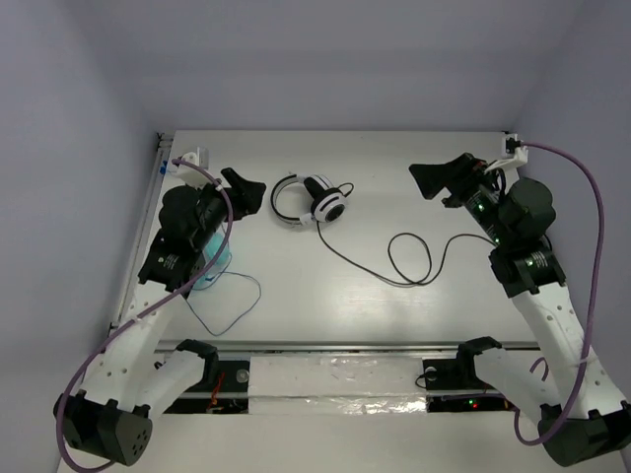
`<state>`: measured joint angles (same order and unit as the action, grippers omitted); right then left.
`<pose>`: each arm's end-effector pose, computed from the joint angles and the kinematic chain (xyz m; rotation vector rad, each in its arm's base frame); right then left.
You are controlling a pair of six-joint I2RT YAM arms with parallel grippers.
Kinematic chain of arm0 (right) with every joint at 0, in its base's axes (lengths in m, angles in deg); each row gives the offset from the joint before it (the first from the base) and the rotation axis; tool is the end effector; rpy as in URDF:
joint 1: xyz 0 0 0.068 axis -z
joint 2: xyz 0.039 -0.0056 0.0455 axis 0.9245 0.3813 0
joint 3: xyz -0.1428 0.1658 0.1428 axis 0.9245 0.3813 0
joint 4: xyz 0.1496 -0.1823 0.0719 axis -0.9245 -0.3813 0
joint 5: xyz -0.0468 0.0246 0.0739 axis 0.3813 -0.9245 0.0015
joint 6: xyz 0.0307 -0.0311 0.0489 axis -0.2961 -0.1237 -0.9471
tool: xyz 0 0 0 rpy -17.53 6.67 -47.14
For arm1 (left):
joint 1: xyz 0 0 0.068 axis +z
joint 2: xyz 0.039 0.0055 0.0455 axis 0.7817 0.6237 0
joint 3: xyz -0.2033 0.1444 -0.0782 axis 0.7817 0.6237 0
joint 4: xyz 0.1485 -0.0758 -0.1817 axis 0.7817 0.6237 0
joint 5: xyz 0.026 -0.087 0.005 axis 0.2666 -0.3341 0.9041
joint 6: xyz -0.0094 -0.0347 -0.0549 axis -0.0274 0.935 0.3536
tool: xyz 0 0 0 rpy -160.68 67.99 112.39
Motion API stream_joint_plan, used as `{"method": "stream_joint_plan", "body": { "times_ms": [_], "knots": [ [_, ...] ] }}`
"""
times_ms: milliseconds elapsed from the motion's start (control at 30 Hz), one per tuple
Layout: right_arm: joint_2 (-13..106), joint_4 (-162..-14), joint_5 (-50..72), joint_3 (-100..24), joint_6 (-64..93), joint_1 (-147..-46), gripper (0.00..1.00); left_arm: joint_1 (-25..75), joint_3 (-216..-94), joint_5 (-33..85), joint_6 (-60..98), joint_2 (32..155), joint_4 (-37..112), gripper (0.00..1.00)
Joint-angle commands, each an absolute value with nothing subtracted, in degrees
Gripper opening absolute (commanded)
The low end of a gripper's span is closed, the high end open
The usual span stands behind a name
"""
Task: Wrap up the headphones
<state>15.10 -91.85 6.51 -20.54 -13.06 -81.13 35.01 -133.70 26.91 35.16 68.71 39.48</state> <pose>0.1905 0.0571 0.4064 0.1092 1.5622 0.8281 0.2036 -0.0668 0.3697 -0.0591 1.6103 -0.7032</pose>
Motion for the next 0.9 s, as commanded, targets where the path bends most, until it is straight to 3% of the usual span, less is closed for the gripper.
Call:
{"method": "stream_joint_plan", "body": {
  "times_ms": [0,100,133,200,233,267,333,433,567,700,733,767,867],
  "knots": [
    [14.36,-87.96,4.83,-20.32,-14.19,-80.95,1.00,35.15,-135.08,29.16,34.50,70.02,41.33,0.62],
    [14.88,-84.36,0.36,-18.56,-15.68,-80.95,1.00,35.15,-134.81,30.92,34.85,71.78,41.59,0.54],
    [15.23,-81.39,-0.96,-17.08,-17.17,-80.95,0.94,35.15,-134.81,31.01,35.64,73.00,41.77,0.52],
    [17.16,-77.08,-6.32,-15.31,-19.11,-80.95,0.68,35.15,-134.38,29.78,36.34,73.89,40.55,0.42],
    [18.04,-75.58,-7.37,-15.04,-20.86,-80.95,0.29,35.15,-133.85,29.69,37.30,74.59,40.02,0.39],
    [19.09,-75.48,-7.73,-15.30,-20.96,-80.95,0.15,35.15,-133.59,30.47,37.75,74.86,39.84,0.31],
    [21.72,-76.43,-7.65,-16.00,-20.62,-80.95,0.00,33.75,-133.32,32.58,37.93,76.17,39.84,0.24],
    [24.28,-78.37,-5.21,-17.15,-19.13,-81.56,0.00,29.82,-134.19,38.02,37.93,79.15,40.19,0.01],
    [25.95,-83.90,4.53,-18.90,-15.52,-85.16,0.00,22.68,-137.88,49.96,37.58,85.83,44.66,0.00],
    [27.54,-85.93,8.96,-18.73,-14.20,-88.85,0.00,21.36,-139.82,53.60,38.89,93.04,44.94,0.00],
    [27.80,-86.11,9.05,-17.95,-13.76,-89.55,0.00,21.36,-139.91,54.12,39.59,95.40,44.76,0.00],
    [27.98,-86.37,9.75,-17.68,-13.67,-91.04,0.00,21.36,-140.43,54.65,39.95,96.64,44.93,0.10],
    [27.98,-86.72,10.89,-16.45,-12.18,-93.24,0.00,21.36,-142.88,58.69,40.04,101.83,44.85,0.25]
  ]
}}
